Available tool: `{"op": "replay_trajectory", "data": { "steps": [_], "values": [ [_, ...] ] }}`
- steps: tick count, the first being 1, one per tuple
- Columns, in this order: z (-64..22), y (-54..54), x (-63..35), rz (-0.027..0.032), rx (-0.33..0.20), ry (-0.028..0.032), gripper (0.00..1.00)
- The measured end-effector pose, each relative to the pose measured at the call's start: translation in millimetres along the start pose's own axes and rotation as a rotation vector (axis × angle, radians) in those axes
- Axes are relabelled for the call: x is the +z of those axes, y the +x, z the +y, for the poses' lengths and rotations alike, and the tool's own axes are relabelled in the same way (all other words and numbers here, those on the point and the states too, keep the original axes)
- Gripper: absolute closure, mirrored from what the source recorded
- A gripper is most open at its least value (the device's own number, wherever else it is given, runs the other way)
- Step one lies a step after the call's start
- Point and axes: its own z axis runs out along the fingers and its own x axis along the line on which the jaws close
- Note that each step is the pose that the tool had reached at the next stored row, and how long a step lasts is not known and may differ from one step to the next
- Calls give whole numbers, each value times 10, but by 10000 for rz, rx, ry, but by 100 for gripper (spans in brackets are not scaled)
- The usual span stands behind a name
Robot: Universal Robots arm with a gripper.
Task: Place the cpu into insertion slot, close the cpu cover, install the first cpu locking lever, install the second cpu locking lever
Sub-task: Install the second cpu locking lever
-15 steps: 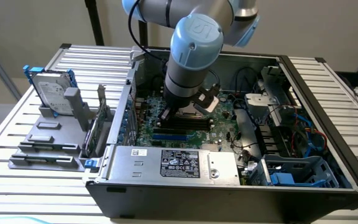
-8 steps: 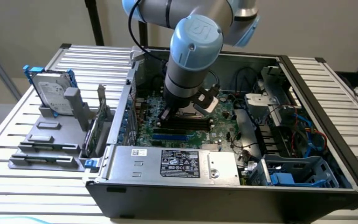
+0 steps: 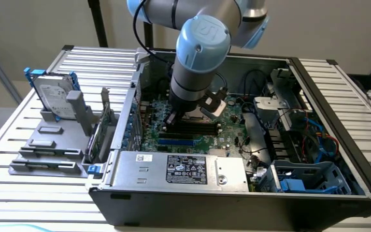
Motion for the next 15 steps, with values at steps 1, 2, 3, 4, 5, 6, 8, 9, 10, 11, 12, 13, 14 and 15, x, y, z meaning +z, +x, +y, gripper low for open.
{"op": "replay_trajectory", "data": {
  "steps": [1,2,3,4,5,6,8,9,10,11,12,13,14,15],
  "values": [
    [-2,1,1,-14,2,-10,89],
    [-3,2,2,-33,3,-21,89],
    [-5,3,3,-51,5,-33,89],
    [-6,4,3,-72,7,-46,89],
    [-8,5,4,-95,9,-61,89],
    [-9,7,5,-118,11,-77,89],
    [-10,9,6,-162,15,-104,89],
    [-11,10,7,-185,18,-120,89],
    [-12,11,7,-204,20,-132,89],
    [-13,12,3,-217,20,-141,89],
    [-14,14,-4,-226,22,-148,89],
    [-18,17,-17,-238,23,-153,89],
    [-23,22,-34,-240,24,-155,89],
    [-30,28,-60,-246,25,-157,89]
  ]
}}
